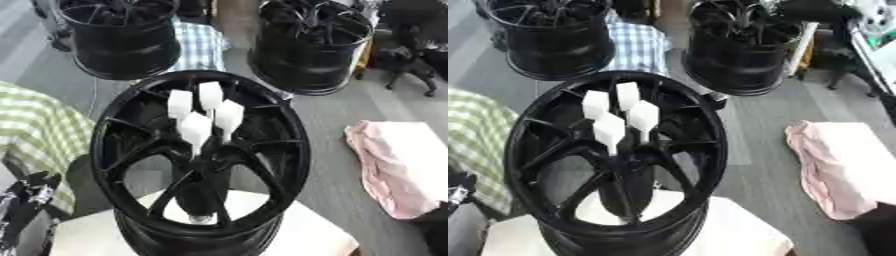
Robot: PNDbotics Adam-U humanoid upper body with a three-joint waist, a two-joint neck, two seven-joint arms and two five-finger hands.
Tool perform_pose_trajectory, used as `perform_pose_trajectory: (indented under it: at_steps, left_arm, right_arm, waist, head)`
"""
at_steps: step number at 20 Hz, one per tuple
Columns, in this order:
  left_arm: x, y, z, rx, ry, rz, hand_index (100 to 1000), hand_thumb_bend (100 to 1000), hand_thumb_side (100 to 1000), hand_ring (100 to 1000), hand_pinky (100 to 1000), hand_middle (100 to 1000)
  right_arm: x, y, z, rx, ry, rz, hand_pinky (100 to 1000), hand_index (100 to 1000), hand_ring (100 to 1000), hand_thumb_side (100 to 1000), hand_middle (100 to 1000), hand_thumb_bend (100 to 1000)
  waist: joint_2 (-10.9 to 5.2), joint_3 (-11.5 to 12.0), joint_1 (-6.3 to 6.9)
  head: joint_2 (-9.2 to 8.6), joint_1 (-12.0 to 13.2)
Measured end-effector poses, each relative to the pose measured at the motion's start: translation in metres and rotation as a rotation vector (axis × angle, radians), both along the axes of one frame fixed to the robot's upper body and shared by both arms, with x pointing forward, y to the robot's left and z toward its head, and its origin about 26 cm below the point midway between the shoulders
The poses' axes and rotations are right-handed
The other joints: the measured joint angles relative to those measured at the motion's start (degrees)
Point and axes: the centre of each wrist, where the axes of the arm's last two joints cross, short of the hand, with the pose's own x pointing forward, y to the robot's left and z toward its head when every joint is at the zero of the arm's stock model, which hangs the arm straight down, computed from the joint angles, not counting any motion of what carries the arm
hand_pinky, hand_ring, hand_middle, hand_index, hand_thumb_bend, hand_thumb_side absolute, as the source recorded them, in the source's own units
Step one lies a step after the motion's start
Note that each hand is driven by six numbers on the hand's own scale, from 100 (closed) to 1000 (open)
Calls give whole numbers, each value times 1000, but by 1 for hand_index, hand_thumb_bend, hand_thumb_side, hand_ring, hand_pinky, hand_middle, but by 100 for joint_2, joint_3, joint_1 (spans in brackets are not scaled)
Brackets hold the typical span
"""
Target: Pull the pin out of the wheel hub.
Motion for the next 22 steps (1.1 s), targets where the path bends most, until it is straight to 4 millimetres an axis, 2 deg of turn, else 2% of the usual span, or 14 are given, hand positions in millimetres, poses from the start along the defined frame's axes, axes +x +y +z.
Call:
perform_pose_trajectory:
  at_steps: [5, 9, 16, 20, 22]
  left_arm:
    - [0, 0, 0, 1, 1, -1, 806, 584, 563, 698, 698, 661]
    - [0, 0, 0, 3, 5, -6, 806, 584, 565, 698, 698, 661]
    - [0, -1, 0, 5, 10, -16, 807, 584, 566, 699, 699, 662]
    - [1, -2, 0, 5, 10, -22, 807, 584, 567, 699, 699, 662]
    - [1, -2, 0, 5, 11, -24, 807, 583, 568, 699, 699, 662]
  right_arm:
    - [-3, 54, 12, -216, 153, 205, 855, 971, 878, 510, 885, 100]
    - [2, 82, 6, -298, 213, 282, 862, 977, 891, 485, 896, 100]
    - [16, 109, -30, -417, 269, 325, 886, 977, 915, 439, 907, 131]
    - [23, 117, -48, -469, 282, 338, 897, 973, 922, 401, 905, 107]
    - [26, 117, -54, -484, 286, 341, 898, 971, 923, 416, 903, 103]
  waist:
    - [-15, 15, -9]
    - [-16, 33, -30]
    - [-16, 97, -40]
    - [-16, 122, -51]
    - [-16, 130, -53]
  head:
    - [0, 0]
    - [0, 0]
    - [0, -1]
    - [0, -2]
    - [0, -2]
